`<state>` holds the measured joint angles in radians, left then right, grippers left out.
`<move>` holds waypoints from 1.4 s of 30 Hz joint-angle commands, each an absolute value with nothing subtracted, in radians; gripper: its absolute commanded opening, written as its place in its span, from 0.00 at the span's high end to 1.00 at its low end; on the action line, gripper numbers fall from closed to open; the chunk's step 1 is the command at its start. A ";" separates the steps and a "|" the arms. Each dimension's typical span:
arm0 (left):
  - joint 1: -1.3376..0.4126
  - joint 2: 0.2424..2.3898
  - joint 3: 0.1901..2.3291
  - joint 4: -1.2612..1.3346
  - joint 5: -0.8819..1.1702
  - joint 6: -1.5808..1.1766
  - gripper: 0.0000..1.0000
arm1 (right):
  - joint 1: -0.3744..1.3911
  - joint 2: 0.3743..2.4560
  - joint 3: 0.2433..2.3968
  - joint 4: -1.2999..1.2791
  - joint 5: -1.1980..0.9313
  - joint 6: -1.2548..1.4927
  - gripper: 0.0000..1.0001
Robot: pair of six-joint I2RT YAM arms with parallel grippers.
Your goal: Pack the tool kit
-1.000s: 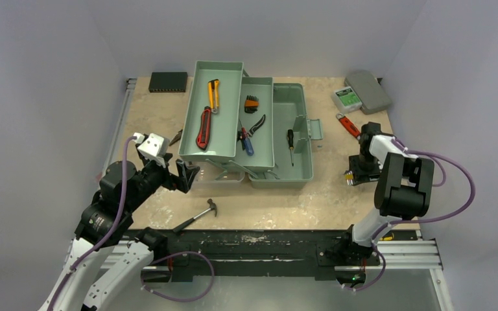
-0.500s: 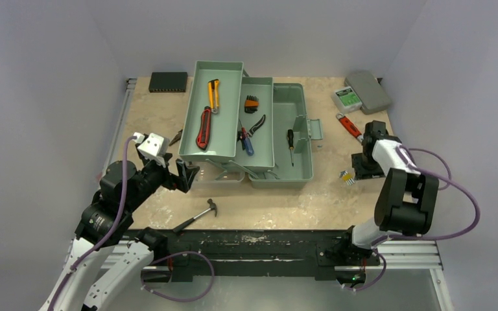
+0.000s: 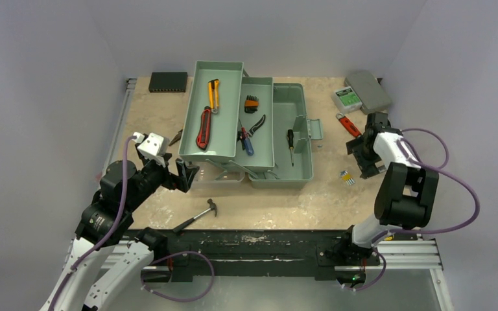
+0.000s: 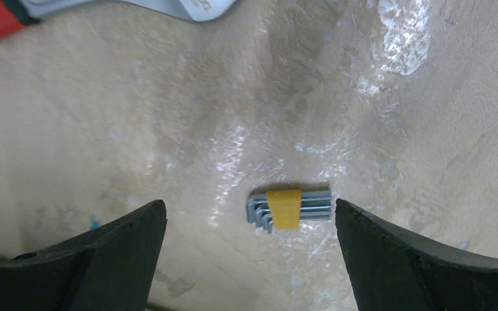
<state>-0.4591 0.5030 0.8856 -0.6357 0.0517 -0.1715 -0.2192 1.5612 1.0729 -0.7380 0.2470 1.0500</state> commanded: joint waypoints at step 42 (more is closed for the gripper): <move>-0.444 0.506 0.893 -0.618 0.075 -0.156 0.05 | -0.146 1.649 0.843 -0.465 0.139 0.875 0.51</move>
<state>-0.4519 0.5049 0.8856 -0.6376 0.0669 -0.1715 -0.1574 1.6089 0.8959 -0.5419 0.2501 0.8291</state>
